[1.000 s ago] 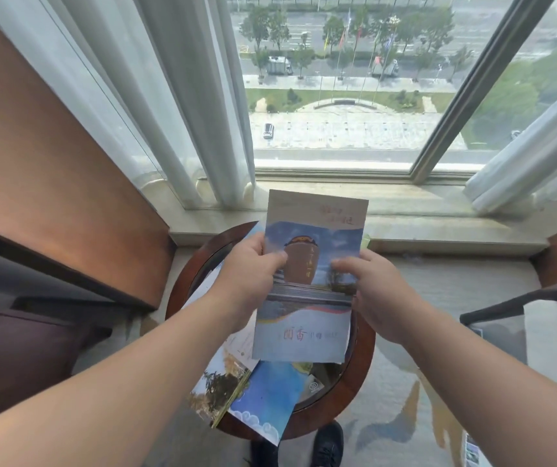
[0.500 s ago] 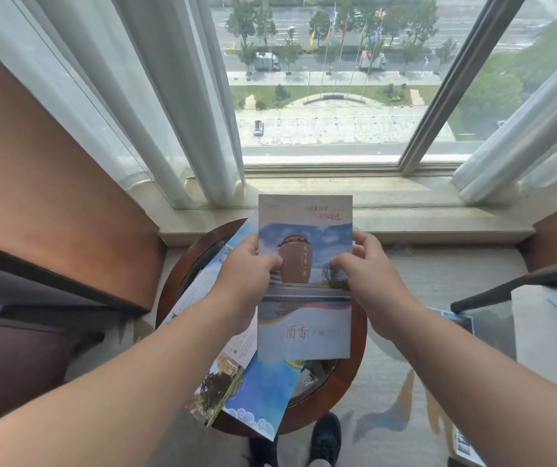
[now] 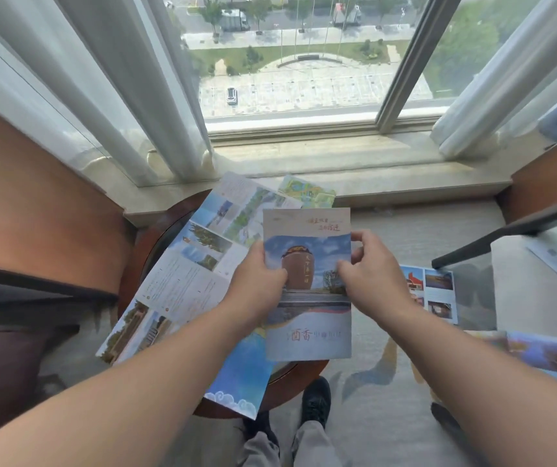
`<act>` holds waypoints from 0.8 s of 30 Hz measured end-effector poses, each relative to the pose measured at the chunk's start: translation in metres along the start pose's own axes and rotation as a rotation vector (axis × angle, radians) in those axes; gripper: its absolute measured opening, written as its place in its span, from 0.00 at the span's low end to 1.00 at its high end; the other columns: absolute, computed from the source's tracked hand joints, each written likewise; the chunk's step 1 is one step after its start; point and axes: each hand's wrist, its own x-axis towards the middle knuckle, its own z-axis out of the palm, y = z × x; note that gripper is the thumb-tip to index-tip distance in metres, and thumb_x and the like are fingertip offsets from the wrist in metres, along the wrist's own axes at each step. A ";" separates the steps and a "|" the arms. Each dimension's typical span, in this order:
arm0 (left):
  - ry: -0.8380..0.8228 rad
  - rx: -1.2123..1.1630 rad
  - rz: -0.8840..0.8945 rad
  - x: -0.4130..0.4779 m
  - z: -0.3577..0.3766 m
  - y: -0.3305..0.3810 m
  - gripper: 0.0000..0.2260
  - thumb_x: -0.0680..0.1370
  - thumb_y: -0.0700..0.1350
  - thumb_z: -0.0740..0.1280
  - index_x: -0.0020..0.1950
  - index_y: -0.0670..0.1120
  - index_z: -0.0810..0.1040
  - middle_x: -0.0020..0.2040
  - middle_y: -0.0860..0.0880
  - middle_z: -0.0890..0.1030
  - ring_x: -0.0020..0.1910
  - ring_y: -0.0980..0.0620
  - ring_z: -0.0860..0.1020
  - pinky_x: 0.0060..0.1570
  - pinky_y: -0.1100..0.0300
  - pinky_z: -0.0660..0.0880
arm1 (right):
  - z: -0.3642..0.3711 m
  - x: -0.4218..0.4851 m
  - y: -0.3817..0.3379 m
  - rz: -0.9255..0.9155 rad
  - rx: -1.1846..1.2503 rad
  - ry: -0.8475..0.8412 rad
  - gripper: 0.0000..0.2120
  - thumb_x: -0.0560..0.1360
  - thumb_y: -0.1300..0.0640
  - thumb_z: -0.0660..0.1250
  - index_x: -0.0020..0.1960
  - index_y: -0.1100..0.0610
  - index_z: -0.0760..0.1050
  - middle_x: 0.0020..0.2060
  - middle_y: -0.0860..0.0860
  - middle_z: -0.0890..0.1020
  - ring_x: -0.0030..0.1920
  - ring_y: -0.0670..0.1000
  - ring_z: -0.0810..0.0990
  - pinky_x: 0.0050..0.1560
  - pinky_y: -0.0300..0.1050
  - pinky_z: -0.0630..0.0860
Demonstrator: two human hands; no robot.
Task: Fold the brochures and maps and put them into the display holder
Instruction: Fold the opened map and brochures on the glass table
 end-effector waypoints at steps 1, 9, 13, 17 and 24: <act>-0.014 0.085 -0.001 0.003 0.009 -0.010 0.12 0.77 0.41 0.63 0.60 0.49 0.71 0.52 0.46 0.79 0.49 0.45 0.78 0.47 0.48 0.76 | 0.005 0.002 0.013 0.018 -0.047 0.002 0.14 0.76 0.58 0.64 0.59 0.47 0.69 0.38 0.45 0.77 0.38 0.47 0.77 0.33 0.45 0.69; -0.020 0.508 0.032 0.038 0.059 -0.074 0.18 0.76 0.44 0.63 0.66 0.51 0.65 0.44 0.48 0.79 0.42 0.42 0.78 0.37 0.53 0.73 | 0.047 0.015 0.104 0.211 -0.216 -0.059 0.10 0.76 0.57 0.63 0.55 0.50 0.67 0.40 0.48 0.77 0.38 0.50 0.77 0.31 0.45 0.67; -0.052 0.576 0.071 0.055 0.074 -0.086 0.20 0.77 0.44 0.63 0.68 0.49 0.65 0.51 0.45 0.79 0.43 0.42 0.77 0.40 0.51 0.75 | 0.060 0.032 0.125 0.248 -0.291 -0.044 0.09 0.77 0.58 0.62 0.55 0.50 0.66 0.38 0.47 0.76 0.35 0.48 0.75 0.28 0.43 0.62; -0.047 0.723 0.188 0.058 0.084 -0.097 0.25 0.77 0.45 0.64 0.74 0.48 0.63 0.64 0.45 0.70 0.61 0.43 0.72 0.51 0.50 0.70 | 0.064 0.043 0.136 0.298 -0.331 -0.049 0.16 0.76 0.60 0.62 0.63 0.53 0.66 0.49 0.52 0.78 0.38 0.51 0.74 0.30 0.44 0.62; -0.213 1.086 0.491 0.058 0.104 -0.121 0.27 0.78 0.50 0.63 0.75 0.52 0.59 0.79 0.44 0.54 0.77 0.41 0.51 0.72 0.45 0.53 | 0.076 0.037 0.138 -0.111 -0.728 -0.246 0.45 0.71 0.46 0.72 0.78 0.44 0.46 0.78 0.50 0.47 0.76 0.56 0.49 0.70 0.54 0.62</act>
